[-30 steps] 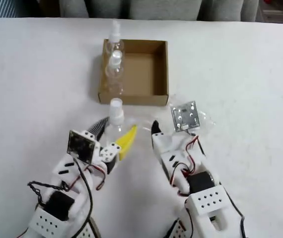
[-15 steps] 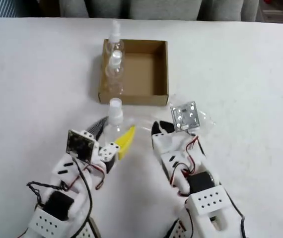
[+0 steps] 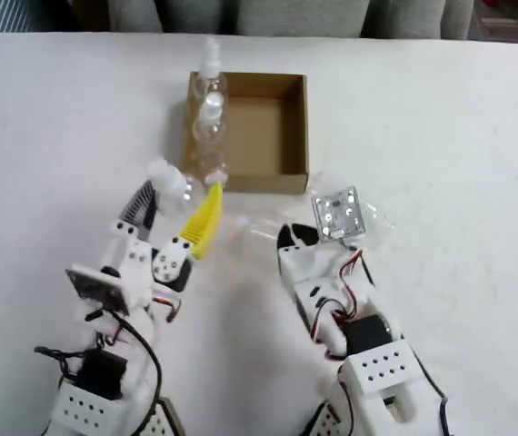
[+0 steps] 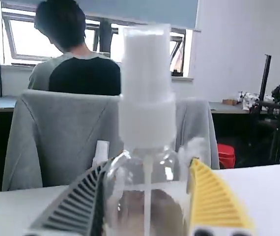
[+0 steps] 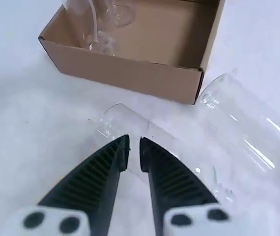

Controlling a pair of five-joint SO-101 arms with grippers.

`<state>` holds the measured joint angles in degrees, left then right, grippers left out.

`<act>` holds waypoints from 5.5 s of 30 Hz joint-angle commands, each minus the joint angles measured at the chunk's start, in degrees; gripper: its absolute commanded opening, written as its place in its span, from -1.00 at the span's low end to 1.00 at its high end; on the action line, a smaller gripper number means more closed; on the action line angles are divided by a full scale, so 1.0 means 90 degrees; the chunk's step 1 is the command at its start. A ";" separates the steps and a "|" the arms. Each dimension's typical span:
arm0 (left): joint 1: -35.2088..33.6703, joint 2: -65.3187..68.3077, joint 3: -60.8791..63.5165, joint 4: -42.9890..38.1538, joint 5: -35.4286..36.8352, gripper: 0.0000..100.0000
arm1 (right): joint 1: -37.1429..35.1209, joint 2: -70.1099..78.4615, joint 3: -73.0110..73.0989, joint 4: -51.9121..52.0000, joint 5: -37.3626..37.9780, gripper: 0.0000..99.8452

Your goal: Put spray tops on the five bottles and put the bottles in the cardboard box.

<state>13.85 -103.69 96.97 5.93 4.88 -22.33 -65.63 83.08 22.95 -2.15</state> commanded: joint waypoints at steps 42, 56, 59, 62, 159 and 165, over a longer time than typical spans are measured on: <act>-0.0425 0.8220 -0.3272 -0.4571 -0.0039 -0.96 | -0.0034 -0.0063 -0.0039 -0.0024 0.0098 -0.97; -0.0425 1.0574 -0.3350 -0.7306 -0.0059 -0.96 | -0.0034 -0.0063 -0.0039 -0.0024 0.0098 -0.97; -0.0513 1.1082 -0.3604 -0.7531 -0.0059 -0.96 | -0.0034 -0.0063 -0.0039 -0.0024 0.0098 -0.97; -0.0659 1.1600 -0.3937 -0.7629 -0.0049 -0.96 | -0.0034 -0.0063 -0.0039 -0.0024 0.0098 -0.97; -0.0933 1.4657 -0.5929 -0.7092 -0.0010 -0.57 | -0.0044 -0.0054 0.0274 -0.0532 0.0498 -0.97; -0.1031 1.4628 -0.5919 -0.7092 -0.0010 -0.56 | -0.0044 -0.0054 0.0274 -0.0532 0.0498 -0.97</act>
<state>5.67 28.97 43.52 -57.54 4.97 -22.33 -65.63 86.07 19.16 1.54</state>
